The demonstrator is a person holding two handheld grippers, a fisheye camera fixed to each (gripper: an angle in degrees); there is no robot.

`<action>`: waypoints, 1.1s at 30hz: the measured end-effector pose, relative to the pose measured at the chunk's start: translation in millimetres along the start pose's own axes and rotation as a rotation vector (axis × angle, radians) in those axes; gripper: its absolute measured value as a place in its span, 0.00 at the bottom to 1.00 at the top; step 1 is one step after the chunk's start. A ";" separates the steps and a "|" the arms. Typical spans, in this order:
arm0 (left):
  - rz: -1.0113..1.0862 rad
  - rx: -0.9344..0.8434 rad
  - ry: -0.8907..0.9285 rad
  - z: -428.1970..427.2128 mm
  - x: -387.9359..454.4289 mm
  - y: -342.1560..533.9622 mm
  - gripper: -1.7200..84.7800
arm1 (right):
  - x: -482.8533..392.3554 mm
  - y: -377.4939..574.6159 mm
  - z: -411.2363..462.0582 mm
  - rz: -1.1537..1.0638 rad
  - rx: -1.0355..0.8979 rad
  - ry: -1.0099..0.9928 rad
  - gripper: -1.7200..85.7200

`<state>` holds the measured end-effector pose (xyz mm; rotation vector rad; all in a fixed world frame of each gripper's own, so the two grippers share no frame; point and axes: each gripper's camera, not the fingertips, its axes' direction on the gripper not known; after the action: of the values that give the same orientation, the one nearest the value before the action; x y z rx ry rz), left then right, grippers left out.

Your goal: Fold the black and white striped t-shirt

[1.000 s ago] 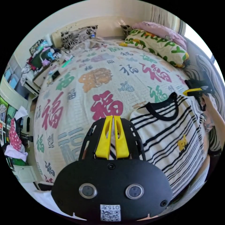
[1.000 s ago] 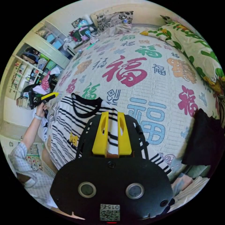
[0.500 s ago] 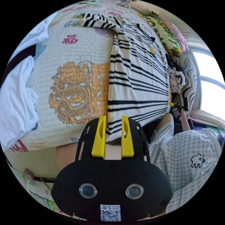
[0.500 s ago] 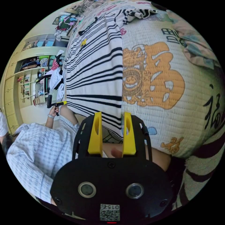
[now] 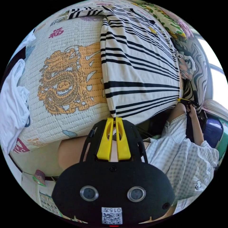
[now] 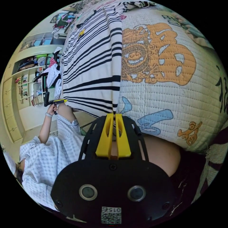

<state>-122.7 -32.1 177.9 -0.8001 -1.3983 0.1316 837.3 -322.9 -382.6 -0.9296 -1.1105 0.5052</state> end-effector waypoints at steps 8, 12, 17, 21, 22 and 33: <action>0.010 0.112 -0.006 2.7 13.4 41.6 0.01 | 3.4 43.3 16.6 0.006 0.070 -0.030 0.02; -0.042 0.047 -0.074 37.0 17.3 40.5 0.02 | 3.8 41.2 57.3 0.054 0.015 0.065 0.02; -0.048 0.018 -0.118 62.4 30.5 52.0 0.03 | 4.2 53.2 86.4 0.083 0.018 0.069 0.02; -0.069 0.074 -0.161 72.9 43.0 77.0 0.02 | -1.1 80.2 101.8 0.084 0.091 0.054 0.02; -0.064 0.138 -0.183 70.0 50.7 90.3 0.02 | -4.0 85.5 102.5 0.075 0.112 0.054 0.02; 0.068 0.941 -0.474 40.7 200.0 235.5 0.01 | -160.2 225.5 112.2 -0.223 0.801 0.517 0.01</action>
<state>-31.2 264.4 207.0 -0.0137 -1.5178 1.0028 693.0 -279.0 -640.3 -0.1972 -0.4518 0.4348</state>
